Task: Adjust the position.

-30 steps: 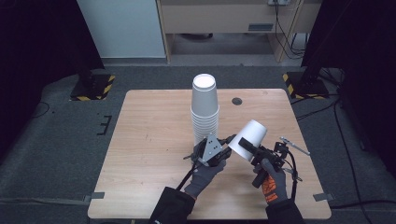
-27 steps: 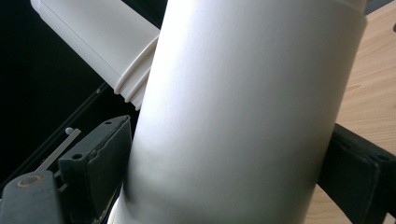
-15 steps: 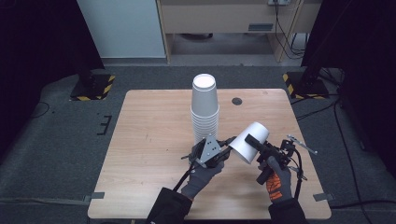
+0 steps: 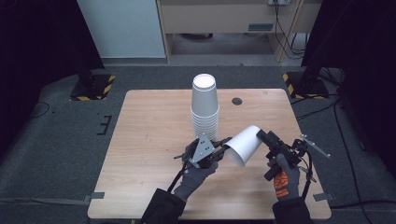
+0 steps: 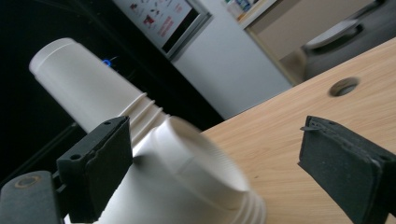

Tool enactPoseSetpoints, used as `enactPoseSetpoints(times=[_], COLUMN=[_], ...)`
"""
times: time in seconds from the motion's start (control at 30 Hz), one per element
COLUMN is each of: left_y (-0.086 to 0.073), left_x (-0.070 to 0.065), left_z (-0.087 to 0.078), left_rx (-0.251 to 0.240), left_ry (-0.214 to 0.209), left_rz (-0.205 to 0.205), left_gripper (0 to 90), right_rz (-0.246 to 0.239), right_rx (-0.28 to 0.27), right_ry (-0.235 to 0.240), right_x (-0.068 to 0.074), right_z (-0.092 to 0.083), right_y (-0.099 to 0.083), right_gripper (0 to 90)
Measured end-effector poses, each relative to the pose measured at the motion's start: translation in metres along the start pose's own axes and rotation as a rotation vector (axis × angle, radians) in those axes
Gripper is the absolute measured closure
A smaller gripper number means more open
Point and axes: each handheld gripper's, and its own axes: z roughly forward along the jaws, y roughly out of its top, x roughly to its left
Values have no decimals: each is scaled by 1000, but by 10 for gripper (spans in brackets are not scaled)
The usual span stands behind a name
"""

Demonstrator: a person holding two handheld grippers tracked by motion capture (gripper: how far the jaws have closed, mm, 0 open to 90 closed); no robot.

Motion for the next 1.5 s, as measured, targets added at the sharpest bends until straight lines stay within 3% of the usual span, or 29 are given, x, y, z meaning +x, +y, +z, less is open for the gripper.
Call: enactPoseSetpoints(times=[0.17, 0.27, 0.53, 0.67, 0.93, 1.13, 1.37, 1.5], left_y=[2, 4, 7, 8, 7, 10, 7, 5], left_x=[5, 5, 5, 6, 9, 15, 21, 24], left_z=[-8, -13, -21, -26, -37, -47, -57, -64], left_rx=[12, 16, 30, 40, 60, 65, 82, 92], left_ry=[0, -8, -23, -27, -35, -34, -35, -46], left_rz=[-4, -4, -8, -2, -7, -13, -31, -44], left_gripper=[851, 851, 852, 853, 854, 855, 854, 854], right_rz=[-37, -100, -191, -243, -313, -415, -476, -488], right_rx=[-19, -28, -38, -21, 14, 76, 117, 133], right_ry=[-36, -80, -143, -192, -246, -301, -336, -347], right_x=[-3, -5, -10, -15, -20, -21, -24, -27], right_z=[-4, -6, -9, -10, -10, -8, -7, -6], right_y=[5, 7, 10, 11, 11, 8, 6, 4], right_gripper=[102, 103, 102, 109, 112, 110, 110, 109])
